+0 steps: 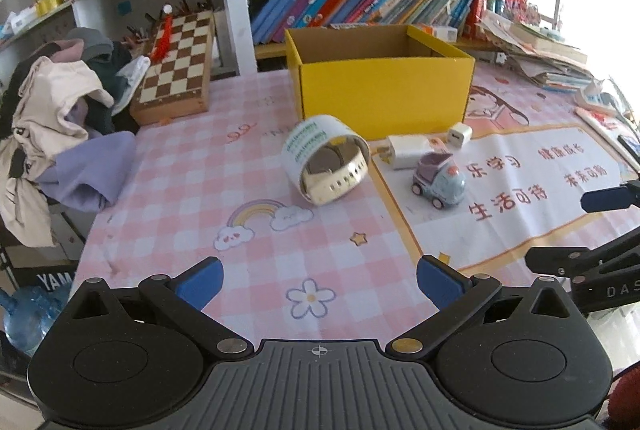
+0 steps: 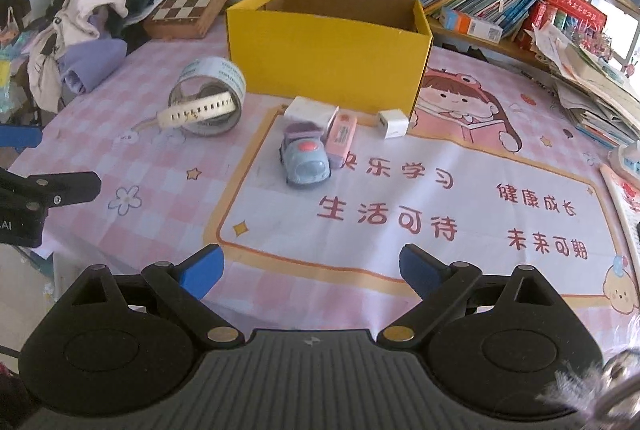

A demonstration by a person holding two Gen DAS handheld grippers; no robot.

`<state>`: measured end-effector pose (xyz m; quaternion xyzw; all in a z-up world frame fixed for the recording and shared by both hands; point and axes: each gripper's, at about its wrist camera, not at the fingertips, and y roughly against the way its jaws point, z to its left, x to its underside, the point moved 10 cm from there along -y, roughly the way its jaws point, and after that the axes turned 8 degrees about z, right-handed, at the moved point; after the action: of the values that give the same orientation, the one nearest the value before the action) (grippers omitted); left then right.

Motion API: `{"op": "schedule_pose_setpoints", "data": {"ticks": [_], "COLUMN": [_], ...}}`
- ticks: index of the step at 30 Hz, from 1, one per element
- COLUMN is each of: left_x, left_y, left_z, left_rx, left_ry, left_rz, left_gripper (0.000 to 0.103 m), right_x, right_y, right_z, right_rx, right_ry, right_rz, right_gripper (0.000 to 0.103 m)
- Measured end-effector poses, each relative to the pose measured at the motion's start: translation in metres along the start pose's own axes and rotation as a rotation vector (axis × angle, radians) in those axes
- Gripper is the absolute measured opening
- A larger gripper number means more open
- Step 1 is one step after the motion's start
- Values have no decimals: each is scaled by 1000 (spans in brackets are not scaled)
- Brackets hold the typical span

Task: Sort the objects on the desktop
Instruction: 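Withdraw both grippers from the box back over the table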

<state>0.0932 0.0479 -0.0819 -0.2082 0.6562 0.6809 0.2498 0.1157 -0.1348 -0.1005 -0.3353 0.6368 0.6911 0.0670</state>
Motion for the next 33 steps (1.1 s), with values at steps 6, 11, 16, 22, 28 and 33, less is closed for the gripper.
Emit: {"op": "schedule_pose_setpoints", "data": {"ticks": [6, 11, 16, 22, 28, 33], "left_x": [0, -1, -5, -11, -15, -20], "left_y": [-4, -8, -10, -11, -15, -19], "left_z": [-3, -6, -13, -17, -17, -16], "left_rx": [8, 14, 20, 16, 18, 22], "left_ry": [-4, -14, -45, -61, -54, -46], "left_rz": [10, 15, 5, -12, -14, -14], "left_gripper": [103, 103, 103, 103, 103, 103], "right_x": [-2, -3, -4, -8, -14, -17], "right_y": [-4, -6, -6, -10, -13, -15], "right_z": [-8, -8, -4, -7, -8, -8], "right_rx": [12, 3, -14, -13, -22, -23], "right_ry": [-15, -6, 13, 10, 30, 49], "right_rz": [-2, -2, -2, 1, 0, 1], "right_gripper": [95, 95, 95, 95, 93, 93]}}
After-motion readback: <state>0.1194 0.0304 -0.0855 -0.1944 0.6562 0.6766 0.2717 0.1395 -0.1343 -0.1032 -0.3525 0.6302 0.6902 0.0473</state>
